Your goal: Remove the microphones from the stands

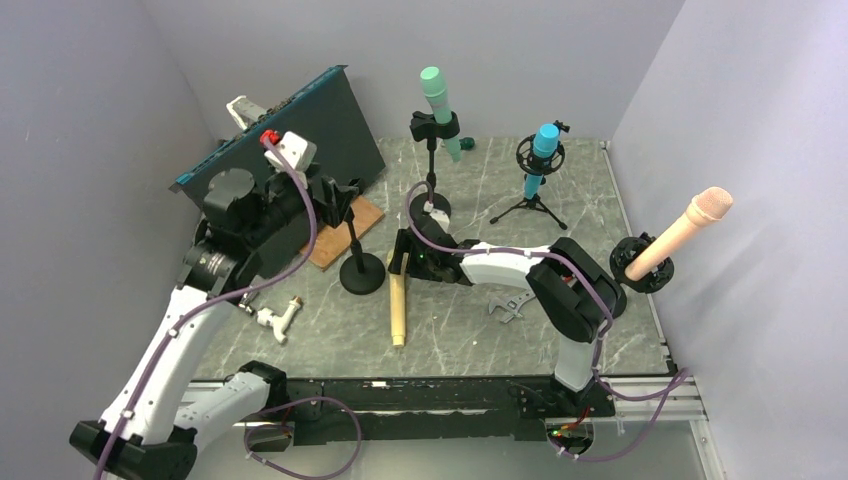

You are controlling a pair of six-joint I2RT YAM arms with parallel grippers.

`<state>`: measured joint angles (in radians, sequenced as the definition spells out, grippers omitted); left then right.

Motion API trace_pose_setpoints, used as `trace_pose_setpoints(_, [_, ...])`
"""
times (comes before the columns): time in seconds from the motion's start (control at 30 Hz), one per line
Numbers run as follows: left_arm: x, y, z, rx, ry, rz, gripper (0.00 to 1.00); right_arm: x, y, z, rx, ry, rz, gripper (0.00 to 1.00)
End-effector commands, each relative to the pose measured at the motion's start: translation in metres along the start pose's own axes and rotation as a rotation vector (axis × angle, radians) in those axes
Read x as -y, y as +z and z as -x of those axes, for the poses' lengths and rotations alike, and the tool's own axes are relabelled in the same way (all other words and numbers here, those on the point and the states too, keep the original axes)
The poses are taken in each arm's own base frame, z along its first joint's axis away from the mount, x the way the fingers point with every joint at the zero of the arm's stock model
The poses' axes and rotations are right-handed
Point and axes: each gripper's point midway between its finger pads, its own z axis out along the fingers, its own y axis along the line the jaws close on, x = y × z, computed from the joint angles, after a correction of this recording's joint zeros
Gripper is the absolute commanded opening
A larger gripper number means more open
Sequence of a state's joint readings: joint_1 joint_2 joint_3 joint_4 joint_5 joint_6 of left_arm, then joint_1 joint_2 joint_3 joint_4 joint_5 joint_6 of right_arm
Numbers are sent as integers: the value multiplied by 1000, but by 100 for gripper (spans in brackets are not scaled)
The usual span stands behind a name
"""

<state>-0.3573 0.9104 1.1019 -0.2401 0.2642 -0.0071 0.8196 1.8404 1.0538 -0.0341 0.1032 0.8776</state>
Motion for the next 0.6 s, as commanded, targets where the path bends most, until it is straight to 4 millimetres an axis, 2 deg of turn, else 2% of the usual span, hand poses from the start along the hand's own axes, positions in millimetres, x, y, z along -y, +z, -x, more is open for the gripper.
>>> trace_pose_setpoints(0.0, [2,5,7,-52,-40,-11,89,6,-8,1,-13,-61,-31,81])
trace_pose_setpoints(0.1, [-1,8,9,-60,-36,-1,87,-4,-13,6,-11,-89,11,84])
trace_pose_setpoints(0.2, [-1,13,11,-66,-38,-8,79,-16,-24,16,24,-113,63,93])
trace_pose_setpoints(0.37, [-3,22,1,-108,-35,-18,71,-36,-58,39,108,-175,149,96])
trace_pose_setpoints(0.47, [-2,28,-9,-136,8,-49,66,-35,-76,48,145,-216,153,96])
trace_pose_setpoints(0.57, [0,31,-25,-167,-2,-61,65,-31,-94,58,178,-238,150,95])
